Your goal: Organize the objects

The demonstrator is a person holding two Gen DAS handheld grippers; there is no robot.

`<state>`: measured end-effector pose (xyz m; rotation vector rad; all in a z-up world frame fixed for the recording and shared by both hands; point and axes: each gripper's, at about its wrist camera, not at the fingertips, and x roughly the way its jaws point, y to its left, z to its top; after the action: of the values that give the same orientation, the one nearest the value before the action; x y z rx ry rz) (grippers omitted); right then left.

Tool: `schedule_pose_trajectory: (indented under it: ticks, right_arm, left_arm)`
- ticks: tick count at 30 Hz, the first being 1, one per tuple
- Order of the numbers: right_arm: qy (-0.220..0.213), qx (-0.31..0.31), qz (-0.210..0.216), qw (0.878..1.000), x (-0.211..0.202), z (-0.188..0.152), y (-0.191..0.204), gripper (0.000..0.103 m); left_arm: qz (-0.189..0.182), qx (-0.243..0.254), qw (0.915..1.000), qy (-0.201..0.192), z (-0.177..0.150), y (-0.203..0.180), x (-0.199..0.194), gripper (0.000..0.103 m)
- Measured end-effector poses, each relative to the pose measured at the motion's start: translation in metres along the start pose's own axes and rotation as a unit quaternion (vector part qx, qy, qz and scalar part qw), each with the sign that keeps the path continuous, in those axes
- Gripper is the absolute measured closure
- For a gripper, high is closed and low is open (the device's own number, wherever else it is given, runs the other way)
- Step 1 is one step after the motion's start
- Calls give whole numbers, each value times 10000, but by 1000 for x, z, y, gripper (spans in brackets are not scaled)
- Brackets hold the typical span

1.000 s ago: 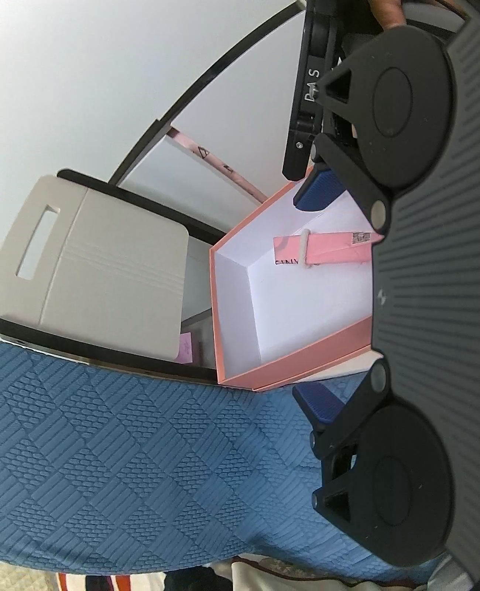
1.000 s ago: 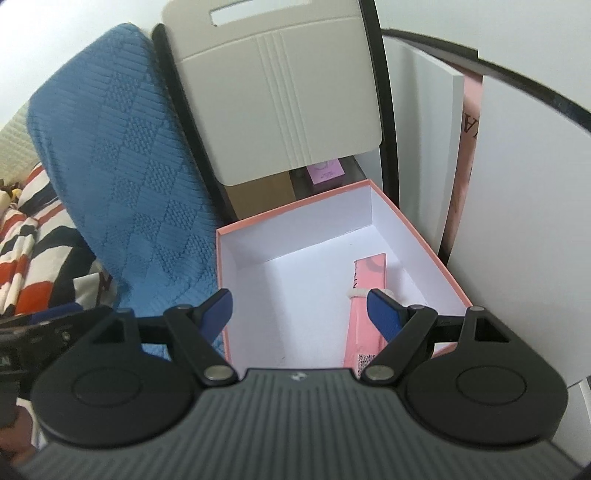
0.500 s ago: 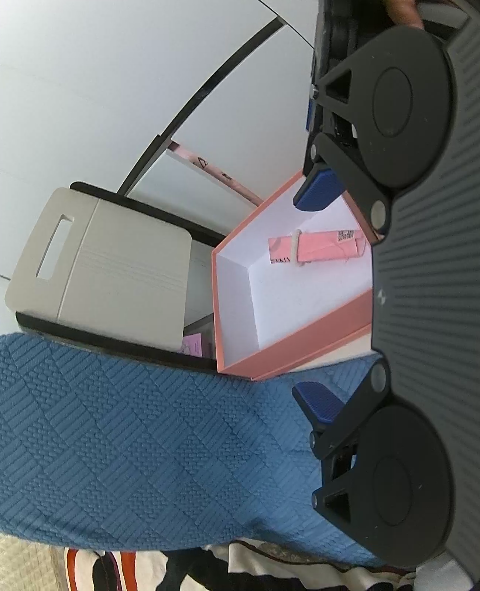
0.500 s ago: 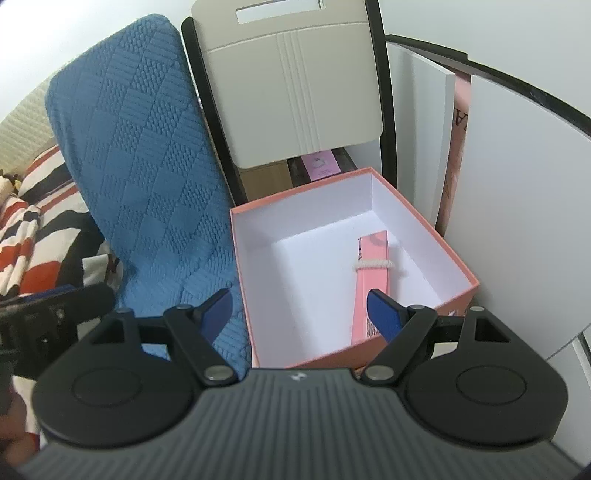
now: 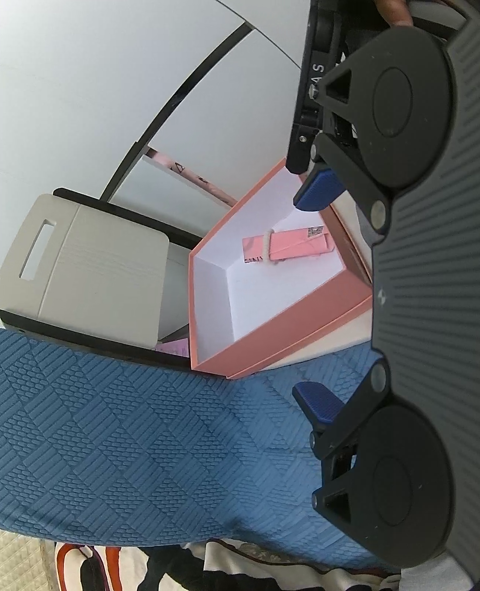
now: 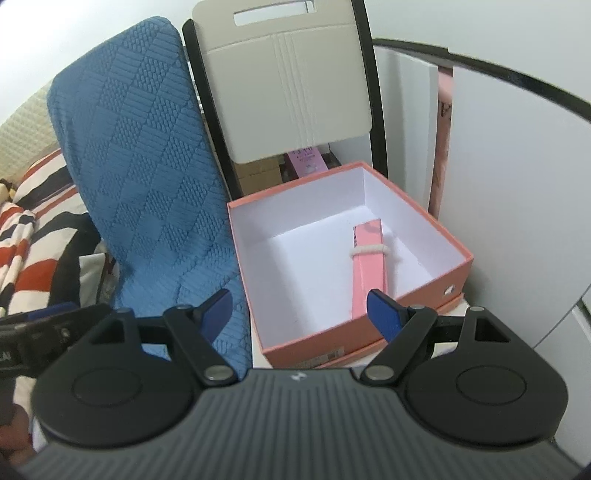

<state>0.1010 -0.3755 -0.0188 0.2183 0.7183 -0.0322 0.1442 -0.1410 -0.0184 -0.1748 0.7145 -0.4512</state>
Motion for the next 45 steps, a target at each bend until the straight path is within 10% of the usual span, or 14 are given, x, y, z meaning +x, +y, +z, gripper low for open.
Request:
schedule_pose_trajectory:
  ticks: [45]
  right_arm:
    - [176, -158, 69, 9997, 20, -24, 4, 22]
  left_arm:
    - [-7, -58, 10000, -44, -13, 9, 1, 3]
